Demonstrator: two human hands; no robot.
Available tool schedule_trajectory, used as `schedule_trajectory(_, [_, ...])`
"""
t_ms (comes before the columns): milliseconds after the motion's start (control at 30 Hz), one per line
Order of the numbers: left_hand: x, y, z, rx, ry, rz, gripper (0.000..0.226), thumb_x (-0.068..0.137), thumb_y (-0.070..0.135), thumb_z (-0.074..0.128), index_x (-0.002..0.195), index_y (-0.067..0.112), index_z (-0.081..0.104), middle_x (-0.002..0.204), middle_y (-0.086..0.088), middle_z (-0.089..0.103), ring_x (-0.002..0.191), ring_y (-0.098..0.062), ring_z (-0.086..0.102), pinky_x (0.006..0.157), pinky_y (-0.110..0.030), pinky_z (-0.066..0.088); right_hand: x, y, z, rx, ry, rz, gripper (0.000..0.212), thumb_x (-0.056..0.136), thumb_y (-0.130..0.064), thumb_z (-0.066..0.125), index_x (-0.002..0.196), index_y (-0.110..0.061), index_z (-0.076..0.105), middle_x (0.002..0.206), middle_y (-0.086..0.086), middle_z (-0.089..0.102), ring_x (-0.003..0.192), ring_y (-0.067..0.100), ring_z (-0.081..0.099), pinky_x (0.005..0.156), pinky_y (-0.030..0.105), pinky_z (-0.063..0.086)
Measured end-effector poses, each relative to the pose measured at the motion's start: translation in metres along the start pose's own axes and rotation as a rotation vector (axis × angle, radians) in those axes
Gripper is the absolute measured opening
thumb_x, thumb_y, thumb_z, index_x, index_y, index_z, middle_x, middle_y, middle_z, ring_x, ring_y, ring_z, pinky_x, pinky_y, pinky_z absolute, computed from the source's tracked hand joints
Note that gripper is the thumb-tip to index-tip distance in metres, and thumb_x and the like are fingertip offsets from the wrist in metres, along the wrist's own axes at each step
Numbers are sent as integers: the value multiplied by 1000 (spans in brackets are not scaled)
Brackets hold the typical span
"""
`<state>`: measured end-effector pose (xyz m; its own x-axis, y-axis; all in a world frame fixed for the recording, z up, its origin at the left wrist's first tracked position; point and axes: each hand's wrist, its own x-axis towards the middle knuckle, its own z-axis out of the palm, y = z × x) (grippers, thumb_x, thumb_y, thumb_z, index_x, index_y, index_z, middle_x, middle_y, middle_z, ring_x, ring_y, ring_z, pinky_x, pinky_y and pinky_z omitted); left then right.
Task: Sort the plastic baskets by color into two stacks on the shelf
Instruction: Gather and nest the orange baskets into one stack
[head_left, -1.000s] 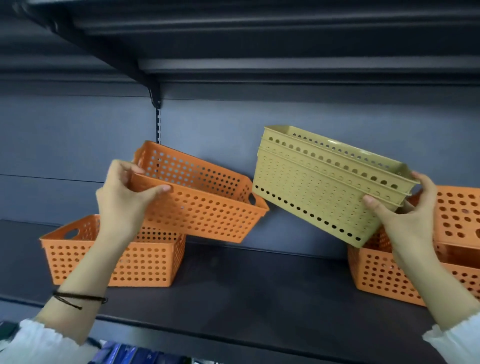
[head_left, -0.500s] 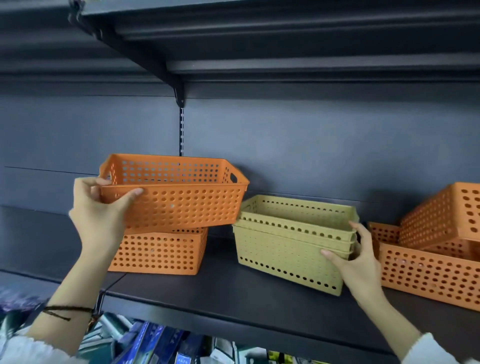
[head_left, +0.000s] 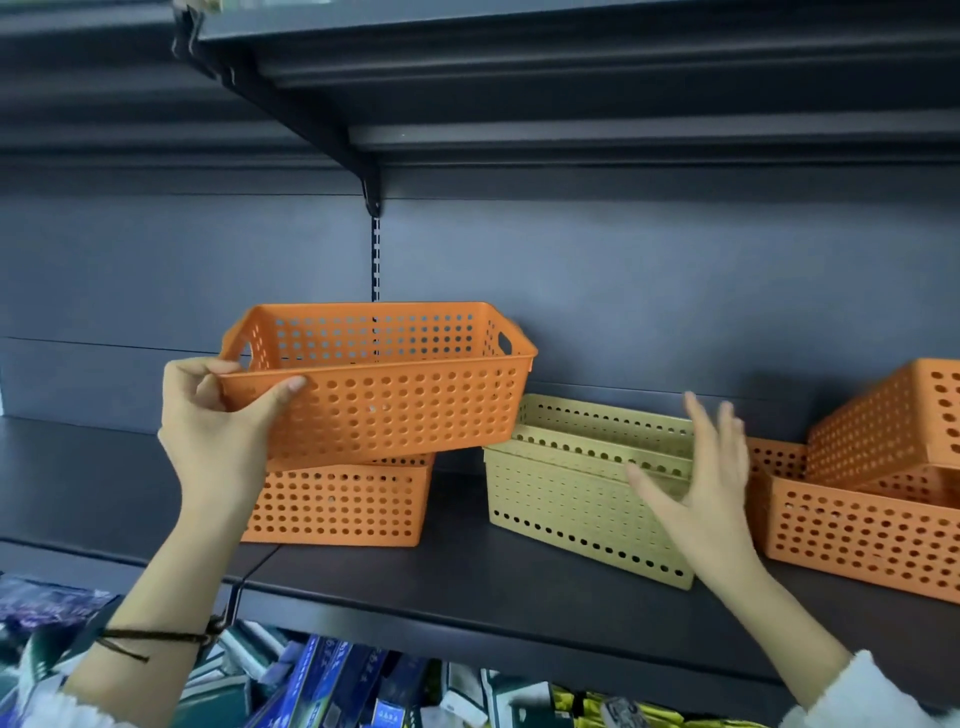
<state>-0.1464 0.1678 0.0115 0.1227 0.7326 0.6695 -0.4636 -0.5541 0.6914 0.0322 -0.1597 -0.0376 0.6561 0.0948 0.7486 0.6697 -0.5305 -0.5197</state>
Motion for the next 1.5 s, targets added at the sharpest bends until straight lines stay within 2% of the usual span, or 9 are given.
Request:
schedule_trajectory(200, [2, 17, -18, -147, -125, -38, 41, 72, 15, 80, 84, 35, 47, 82, -12, 66, 74, -26, 62, 70, -40, 53, -4, -97, 32, 586, -324, -54, 93, 74, -54, 66, 136, -66, -2, 154, -21, 27, 140, -3, 27, 114, 36, 25])
schedule_trajectory(300, [7, 14, -30, -146, -190, -53, 35, 75, 18, 78, 85, 34, 49, 83, -15, 66, 69, -19, 64, 66, -35, 52, -6, -119, 53, 736, -275, -34, 103, 75, -38, 70, 143, -52, -7, 131, -37, 40, 118, -19, 45, 99, 20, 39])
schedule_trajectory(433, [20, -5, -44, -124, -247, -78, 33, 81, 19, 73, 102, 31, 51, 81, -4, 67, 66, -5, 64, 60, -23, 52, -11, -129, 79, 804, -239, -30, 102, 82, -17, 71, 147, -42, -3, 131, -35, 38, 116, -22, 44, 87, 5, 43])
schedule_trajectory(567, [37, -28, -48, -104, -315, -84, 42, 86, 20, 67, 121, 33, 50, 92, 1, 70, 80, -8, 66, 71, -28, 52, -2, -137, 107, 816, -232, -34, 102, 83, -15, 71, 145, -46, -4, 129, -38, 37, 115, -24, 44, 86, 2, 40])
schedule_trajectory(733, [65, -66, -41, -79, -325, -91, 49, 87, 21, 66, 130, 34, 47, 106, -2, 69, 85, -5, 68, 78, -34, 52, 18, -139, 153, 802, -232, -45, 93, 78, -23, 75, 134, -60, 10, 136, -21, 47, 122, -7, 49, 101, 30, 43])
schedule_trajectory(967, [123, -138, -35, 129, -327, -114, 37, 81, 45, 65, 113, 55, 49, 101, -11, 65, 93, -31, 63, 82, -49, 54, 34, -137, 231, 726, -253, 68, 86, 71, -33, 80, 120, -68, 19, 115, -14, 63, 101, -7, 62, 91, 32, 51])
schedule_trajectory(1133, [123, -187, -39, 233, -383, -158, 28, 81, 41, 68, 107, 39, 59, 100, 13, 65, 97, -12, 60, 77, -27, 48, 19, -117, 267, 547, -250, 100, 69, 66, -58, 71, 120, -54, 28, 134, -11, 44, 127, 9, 43, 105, 39, 38])
schedule_trajectory(1333, [93, -223, -56, 53, -534, -293, 53, 72, 44, 69, 119, 53, 44, 123, 17, 58, 110, 2, 55, 90, -25, 42, 3, -116, 276, 588, -339, 217, 40, 76, -65, 55, 107, -43, 41, 116, -5, 53, 111, 11, 54, 93, 33, 43])
schedule_trajectory(1500, [95, -221, -59, 57, -572, -317, 53, 79, 37, 72, 120, 51, 42, 115, 8, 63, 105, -12, 60, 83, -29, 45, -10, -137, 261, 594, -230, 303, 14, 97, -35, 44, 109, -27, 45, 106, -15, 53, 92, -14, 52, 73, 7, 40])
